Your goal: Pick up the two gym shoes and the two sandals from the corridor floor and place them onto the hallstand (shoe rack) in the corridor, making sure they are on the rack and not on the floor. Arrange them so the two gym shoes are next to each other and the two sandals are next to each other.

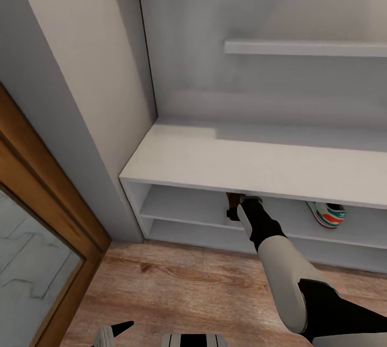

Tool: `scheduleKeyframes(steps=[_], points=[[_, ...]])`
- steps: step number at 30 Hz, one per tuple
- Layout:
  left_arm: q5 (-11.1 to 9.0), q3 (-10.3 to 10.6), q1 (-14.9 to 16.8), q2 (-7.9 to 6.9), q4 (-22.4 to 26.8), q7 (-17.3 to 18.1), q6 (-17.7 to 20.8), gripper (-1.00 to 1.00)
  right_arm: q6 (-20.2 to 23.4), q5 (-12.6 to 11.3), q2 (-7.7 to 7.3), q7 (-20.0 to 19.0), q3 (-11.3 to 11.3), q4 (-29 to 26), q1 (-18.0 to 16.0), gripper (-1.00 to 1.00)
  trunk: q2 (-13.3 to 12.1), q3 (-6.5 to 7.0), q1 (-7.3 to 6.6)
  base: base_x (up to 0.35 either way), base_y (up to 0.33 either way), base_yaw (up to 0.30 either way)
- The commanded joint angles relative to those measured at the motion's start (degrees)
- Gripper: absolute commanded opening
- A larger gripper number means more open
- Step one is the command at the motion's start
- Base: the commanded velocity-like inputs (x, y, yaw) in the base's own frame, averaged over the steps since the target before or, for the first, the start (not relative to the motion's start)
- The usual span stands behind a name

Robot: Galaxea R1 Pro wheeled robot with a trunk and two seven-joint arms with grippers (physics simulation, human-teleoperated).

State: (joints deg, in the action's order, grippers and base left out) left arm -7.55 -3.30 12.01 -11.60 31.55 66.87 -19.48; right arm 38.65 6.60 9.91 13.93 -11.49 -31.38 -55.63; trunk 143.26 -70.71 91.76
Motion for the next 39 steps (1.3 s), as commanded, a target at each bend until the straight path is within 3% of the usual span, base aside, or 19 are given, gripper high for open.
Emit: scheduleKeyframes(steps=[1,30,31,39], points=[[-0.1,-0.04,0.03,0.0,-0.07,0.19,-0.3,1.0,0.29,0.43,0.09,0.04,-0.37,-0.08,-0.04,-1.0,0.02,-0.05,-0.01,0.029,0.09,0.0],[-0.11,-0.04,0.03,0.0,0.0,0.19,-0.37,1.0,0.29,0.43,0.09,0.04,-0.37,-0.08,-0.02,-1.0,0.02,-0.05,-0.01,0.027,0.038,0.0],[-0.11,-0.04,0.03,0.0,0.0,0.19,-0.37,1.0,0.29,0.43,0.09,0.04,-0.37,-0.08,-0.02,1.0,0.02,-0.05,-0.01,0.011,0.01,0.0],[-0.1,-0.04,0.03,0.0,-0.01,0.19,-0.38,1.0,0.29,0.43,0.09,0.04,-0.37,-0.03,-0.02,1.0,0.02,-0.05,-0.01,0.002,0.002,0.0]])
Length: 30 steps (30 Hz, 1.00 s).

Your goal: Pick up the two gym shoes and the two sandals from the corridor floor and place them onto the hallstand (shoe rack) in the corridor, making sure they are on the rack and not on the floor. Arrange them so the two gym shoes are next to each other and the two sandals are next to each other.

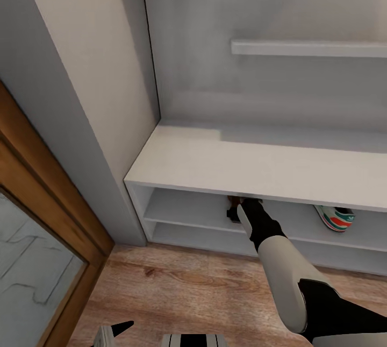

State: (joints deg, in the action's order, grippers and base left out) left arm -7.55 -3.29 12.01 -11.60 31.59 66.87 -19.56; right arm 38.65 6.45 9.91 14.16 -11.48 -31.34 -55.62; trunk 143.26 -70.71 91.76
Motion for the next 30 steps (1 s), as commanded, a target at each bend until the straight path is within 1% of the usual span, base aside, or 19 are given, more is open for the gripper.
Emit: scheduleKeyframes(steps=[1,7,11,20,30], points=[[-0.1,-0.05,0.03,0.0,-0.05,0.19,-0.3,1.0,0.29,0.58,0.09,-0.19,-0.38,-0.07,-0.04,1.0,0.02,-0.05,-0.01,0.0,0.0,0.0],[-0.1,-0.05,0.03,0.0,-0.06,0.19,-0.3,1.0,0.29,0.58,0.09,-0.19,-0.34,-0.05,-0.02,1.0,0.02,-0.05,-0.01,-0.006,0.0,0.0],[-0.1,-0.05,0.03,0.0,-0.04,0.19,-0.36,1.0,0.29,0.58,0.09,-0.19,-0.31,-0.09,-0.03,1.0,0.02,-0.05,-0.01,-0.145,0.0,0.0],[-0.1,-0.05,0.03,0.0,-0.05,0.19,-0.39,1.0,0.29,0.58,0.09,-0.22,-0.22,0.1,-0.04,1.0,0.02,-0.05,-0.01,-0.316,-0.003,0.0],[-0.16,-0.11,0.03,-0.02,-0.07,0.19,-0.34,1.0,0.18,0.58,0.09,-0.38,-0.13,0.36,0.06,1.0,0.02,-0.05,-0.01,-0.335,-0.059,0.0]])
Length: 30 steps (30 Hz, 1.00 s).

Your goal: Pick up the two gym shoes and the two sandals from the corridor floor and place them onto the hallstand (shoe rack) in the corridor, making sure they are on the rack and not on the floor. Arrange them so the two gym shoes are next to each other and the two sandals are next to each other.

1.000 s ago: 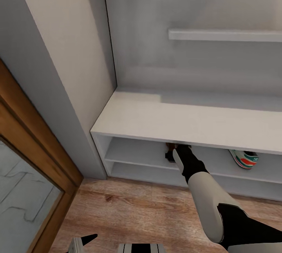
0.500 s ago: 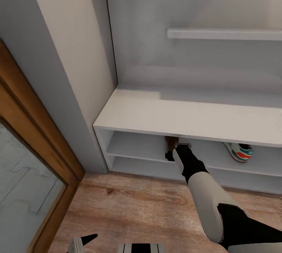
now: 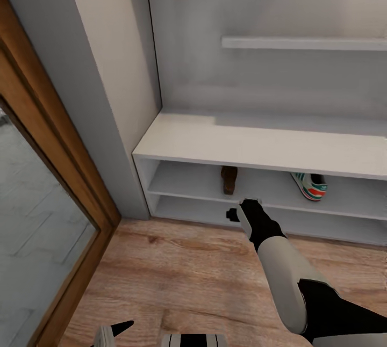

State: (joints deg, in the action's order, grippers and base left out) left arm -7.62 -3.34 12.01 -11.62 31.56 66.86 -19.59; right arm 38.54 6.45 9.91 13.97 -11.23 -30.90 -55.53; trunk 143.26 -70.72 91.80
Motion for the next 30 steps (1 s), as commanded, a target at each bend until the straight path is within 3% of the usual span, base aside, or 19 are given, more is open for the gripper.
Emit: scheduleKeyframes(steps=[1,8,9,11,12,16,17,19,30], points=[[-0.1,-0.08,0.03,-0.03,-0.05,0.2,-0.31,1.0,0.23,0.58,0.09,-0.25,-0.38,-0.07,0.06,1.0,0.02,-0.04,-0.05,-0.336,-0.071,0.0],[-0.11,-0.15,0.03,-0.06,-0.07,0.2,-0.35,1.0,-0.71,0.55,0.09,-0.44,-0.38,-0.05,0.57,1.0,0.02,-0.04,-0.05,-0.336,-0.073,0.0],[-0.2,-0.21,0.03,-0.11,-0.08,0.18,-0.35,1.0,-4.05,0.53,0.09,-0.53,-0.38,-0.02,2.19,1.0,0.02,-0.04,-0.05,-0.337,-0.074,0.0],[-0.23,-0.23,0.03,-0.13,-0.09,0.14,-0.34,1.0,-6.58,0.6,0.09,-0.56,-0.38,-0.03,3.5,1.0,0.02,-0.04,-0.05,-0.337,-0.072,0.0],[-0.26,-0.25,0.03,-0.15,-0.13,-0.13,-0.32,1.0,-10.65,0.72,-0.43,-0.59,-0.37,-0.03,5.79,1.0,0.02,-0.04,-0.05,-0.337,-0.039,0.0],[-0.28,-0.25,0.03,-0.17,-0.16,-1.22,-0.34,1.0,-16.26,0.85,-1.98,-0.62,-0.34,0.03,9.31,1.0,0.02,-0.04,-0.05,-0.337,-0.023,0.0],[-0.28,-0.22,0.01,-0.17,-0.17,-2.58,-0.42,1.0,-21.81,0.9,-3.88,-0.75,-0.32,0.07,13.25,1.0,0.02,-0.04,-0.05,-0.337,-0.006,0.0],[-0.25,-0.19,-0.01,-0.17,-0.18,-3.32,-0.48,1.0,-25.99,0.92,-5.49,-1.55,-0.3,0.09,16.11,1.0,0.02,-0.04,-0.05,-0.337,-0.004,0.0],[-0.46,-0.28,-0.05,-0.22,-0.14,-4.12,-0.49,1.0,-40.93,1.02,-11.21,-12.26,-0.3,2.99,26.32,1.0,0.02,-0.04,-0.05,-0.337,-0.001,0.0]])
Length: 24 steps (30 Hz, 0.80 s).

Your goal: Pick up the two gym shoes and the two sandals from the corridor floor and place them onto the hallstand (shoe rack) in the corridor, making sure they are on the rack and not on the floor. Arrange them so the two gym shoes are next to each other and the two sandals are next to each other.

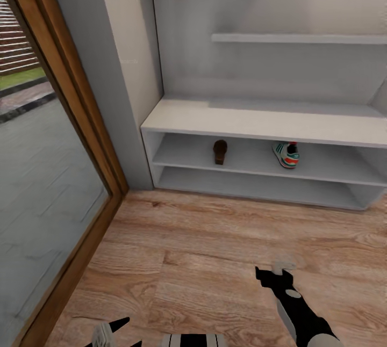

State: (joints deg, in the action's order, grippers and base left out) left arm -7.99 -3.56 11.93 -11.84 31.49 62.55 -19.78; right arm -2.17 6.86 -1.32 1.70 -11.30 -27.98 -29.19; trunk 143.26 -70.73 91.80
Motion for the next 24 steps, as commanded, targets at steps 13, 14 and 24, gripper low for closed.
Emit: scheduleKeyframes(steps=[13,14,24], points=[[-0.15,-0.13,0.03,-0.03,-0.03,0.04,-0.26,1.0,-21.75,0.64,-8.48,-14.64,-0.21,17.17,4.59,1.0,0.02,-0.03,-0.05,-0.076,0.0,0.0],[-0.14,-0.13,0.03,-0.03,-0.03,0.03,-0.28,1.0,-21.97,0.63,-8.59,-15.23,-0.21,17.41,4.61,1.0,0.02,-0.03,-0.05,-0.004,0.0,0.0],[0.07,-0.04,-0.04,0.04,-0.11,0.03,-0.34,1.0,-22.85,0.46,-9.14,-17.37,-0.23,18.3,4.67,1.0,0.02,-0.03,-0.05,-0.001,0.0,0.0]])
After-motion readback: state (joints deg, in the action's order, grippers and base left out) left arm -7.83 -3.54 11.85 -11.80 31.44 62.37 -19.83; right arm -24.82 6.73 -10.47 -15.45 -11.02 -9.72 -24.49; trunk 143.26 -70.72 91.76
